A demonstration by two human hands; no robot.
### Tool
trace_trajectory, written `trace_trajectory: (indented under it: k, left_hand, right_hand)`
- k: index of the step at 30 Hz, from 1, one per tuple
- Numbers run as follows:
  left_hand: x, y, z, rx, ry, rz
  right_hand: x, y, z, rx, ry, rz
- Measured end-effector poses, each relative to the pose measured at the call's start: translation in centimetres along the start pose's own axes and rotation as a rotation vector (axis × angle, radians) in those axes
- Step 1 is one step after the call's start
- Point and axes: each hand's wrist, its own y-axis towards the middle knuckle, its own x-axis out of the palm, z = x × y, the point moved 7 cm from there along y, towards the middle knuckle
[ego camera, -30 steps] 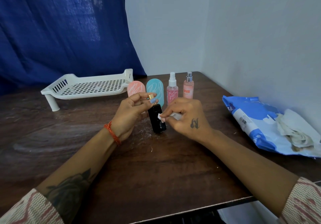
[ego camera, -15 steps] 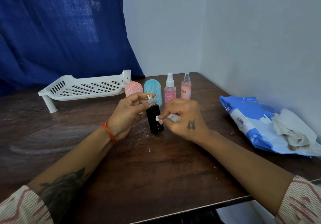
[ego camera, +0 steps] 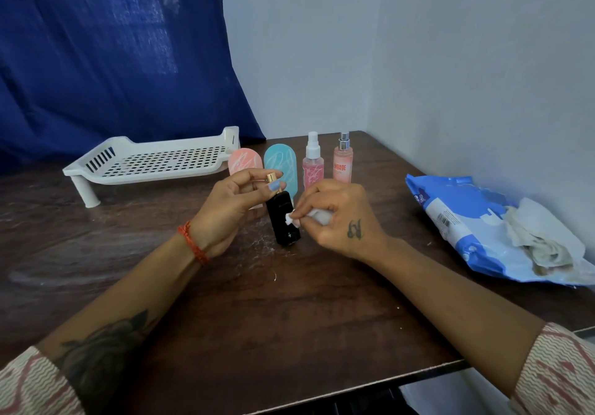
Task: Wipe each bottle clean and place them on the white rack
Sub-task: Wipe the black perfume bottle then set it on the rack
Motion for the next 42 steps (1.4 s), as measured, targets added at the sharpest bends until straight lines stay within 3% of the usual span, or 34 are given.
trace_trajectory:
  k: [8,15,21,27,33,42]
  left_hand:
    - [-0.2,0.0,-0.2,-0.001,-0.019,0.005]
    - [-0.4,0.0,-0.5,-0.019,-0.054,0.010]
    - [-0.3,0.0,-0.4,-0.016,-0.054,0.008]
    - [-0.5,0.1,-0.6,-0.027,-0.064,0.017]
    - [-0.7,0.1,-0.8,-0.033,-0.064,0.038]
    - [-0.6,0.0,-0.8,-0.052,-0.051,0.041]
  right_hand:
    - [0.8,-0.1,-0.4,-0.007,0.031,-0.127]
    - [0.2,0.1,-0.3,0.003,-0.013,-0.017]
    - [1.1,-0.1,-0.4,0.004,0.027,-0.169]
    - [0.4,0.1,-0.5,0.004,0.006,-0.057]
    - [1.8,-0.2,-1.3,-0.050,0.032,-0.246]
    - [1.6,-0.2,-0.5,-0.006,-0.073,-0.343]
